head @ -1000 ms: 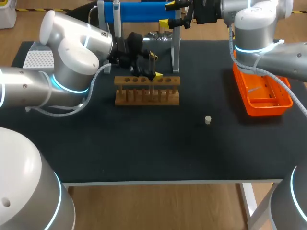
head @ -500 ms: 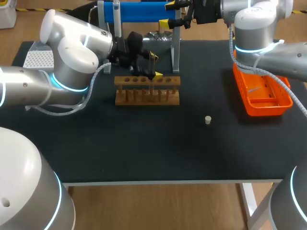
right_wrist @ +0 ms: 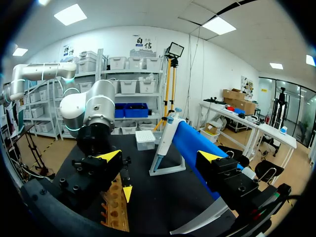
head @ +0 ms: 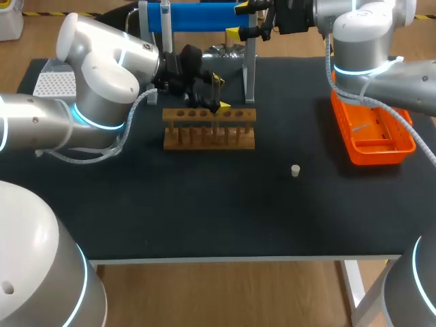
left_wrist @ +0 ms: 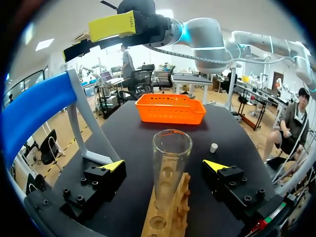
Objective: Invert the test tube, pick up the pipette, mount the tip to pipette, aspirate from beaker and dispense into the tube, eject the tip, return the pipette, and cap with the stopper.
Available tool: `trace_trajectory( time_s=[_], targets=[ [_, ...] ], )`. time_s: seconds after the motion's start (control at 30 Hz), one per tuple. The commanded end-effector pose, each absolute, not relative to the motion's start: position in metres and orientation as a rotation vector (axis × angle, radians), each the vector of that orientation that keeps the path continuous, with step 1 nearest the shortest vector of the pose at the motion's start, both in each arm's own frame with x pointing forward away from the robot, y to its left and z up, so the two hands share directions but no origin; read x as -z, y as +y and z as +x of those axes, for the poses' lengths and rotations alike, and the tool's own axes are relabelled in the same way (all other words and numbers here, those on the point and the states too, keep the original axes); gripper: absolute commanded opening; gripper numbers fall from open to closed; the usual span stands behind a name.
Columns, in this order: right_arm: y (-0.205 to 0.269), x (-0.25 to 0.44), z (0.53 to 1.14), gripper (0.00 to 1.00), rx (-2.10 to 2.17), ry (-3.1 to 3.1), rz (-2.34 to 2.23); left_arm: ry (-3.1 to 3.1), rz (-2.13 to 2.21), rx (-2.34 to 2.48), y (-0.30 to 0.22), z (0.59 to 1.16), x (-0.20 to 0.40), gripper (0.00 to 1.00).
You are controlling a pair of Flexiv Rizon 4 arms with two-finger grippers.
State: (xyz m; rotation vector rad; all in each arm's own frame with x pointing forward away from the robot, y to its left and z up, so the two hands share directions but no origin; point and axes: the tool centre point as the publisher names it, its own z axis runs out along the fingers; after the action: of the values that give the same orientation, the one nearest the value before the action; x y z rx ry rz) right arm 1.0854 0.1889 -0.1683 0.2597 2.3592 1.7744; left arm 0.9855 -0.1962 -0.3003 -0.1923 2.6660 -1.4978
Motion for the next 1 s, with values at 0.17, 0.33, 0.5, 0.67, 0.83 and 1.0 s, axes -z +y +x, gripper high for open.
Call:
trace_trajectory(
  time_s=[0.17, 0.33, 0.5, 0.67, 0.83, 1.0],
  targets=[
    [0.171, 0.166, 1.072, 1.00, -1.714, 2.365, 0.270, 2.666, -0.189, 1.502, -0.197, 0.987, 0.301, 1.00],
    [0.128, 0.167, 1.038, 1.00, -1.702, 2.359, 0.261, 2.666, -0.189, 1.502, -0.197, 0.987, 0.301, 1.00],
    [0.091, 0.176, 1.001, 1.00, -1.674, 2.374, 0.269, 2.666, -0.189, 1.502, -0.197, 0.987, 0.301, 1.00],
    [0.056, 0.191, 0.967, 1.00, -1.664, 2.363, 0.334, 2.666, -0.189, 1.502, -0.197, 0.987, 0.301, 1.00],
    [0.035, 0.210, 0.935, 1.00, -1.609, 2.335, 0.396, 2.666, -0.189, 1.502, -0.197, 0.987, 0.301, 1.00],
    [0.025, 0.227, 0.907, 1.00, -1.564, 2.304, 0.455, 2.666, -0.189, 1.502, -0.197, 0.987, 0.301, 1.00]
  ],
)
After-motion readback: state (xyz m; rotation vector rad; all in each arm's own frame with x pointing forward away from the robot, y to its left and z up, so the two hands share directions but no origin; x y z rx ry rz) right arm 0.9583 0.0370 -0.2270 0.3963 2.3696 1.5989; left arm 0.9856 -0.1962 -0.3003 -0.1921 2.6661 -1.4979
